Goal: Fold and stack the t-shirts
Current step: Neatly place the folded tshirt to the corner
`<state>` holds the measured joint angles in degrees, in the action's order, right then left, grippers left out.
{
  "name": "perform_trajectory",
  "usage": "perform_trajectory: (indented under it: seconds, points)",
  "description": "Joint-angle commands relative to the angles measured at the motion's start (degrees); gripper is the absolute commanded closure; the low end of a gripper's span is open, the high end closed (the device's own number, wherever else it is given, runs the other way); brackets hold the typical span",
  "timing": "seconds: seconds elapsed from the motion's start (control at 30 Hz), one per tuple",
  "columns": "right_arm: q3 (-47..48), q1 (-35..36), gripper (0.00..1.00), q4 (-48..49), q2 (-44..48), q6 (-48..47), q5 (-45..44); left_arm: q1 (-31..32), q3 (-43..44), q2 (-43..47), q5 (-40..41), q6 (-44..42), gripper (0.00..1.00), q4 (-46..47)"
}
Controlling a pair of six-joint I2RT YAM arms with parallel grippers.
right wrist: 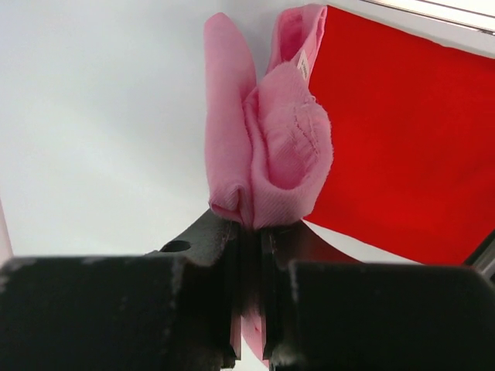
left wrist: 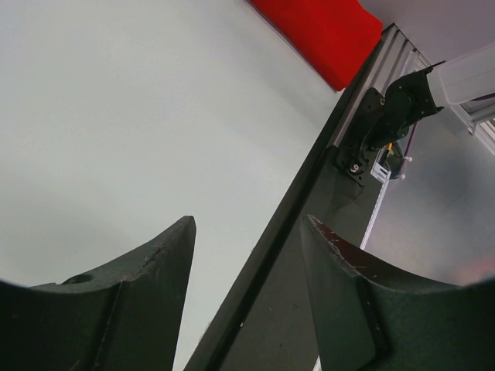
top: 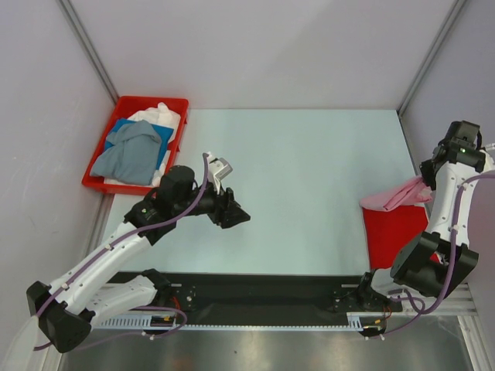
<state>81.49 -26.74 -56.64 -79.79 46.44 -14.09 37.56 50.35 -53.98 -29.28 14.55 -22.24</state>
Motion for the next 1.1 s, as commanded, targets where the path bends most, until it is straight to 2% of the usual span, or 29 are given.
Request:
perform_trajectory:
  seconds: [0.0,1.07]
  points:
    - [-0.4,-2.3,1.0,1.5,3.1,-2.7,1.8,-0.9,-0.5,0.4,-2.1,0.0,0.38,1.8]
    - [-20.6,-16.3,1.0,5.7,12.5,-13.0,6.7,-3.7,-2.4,0.7,-5.4,1.0,0.38,3.2]
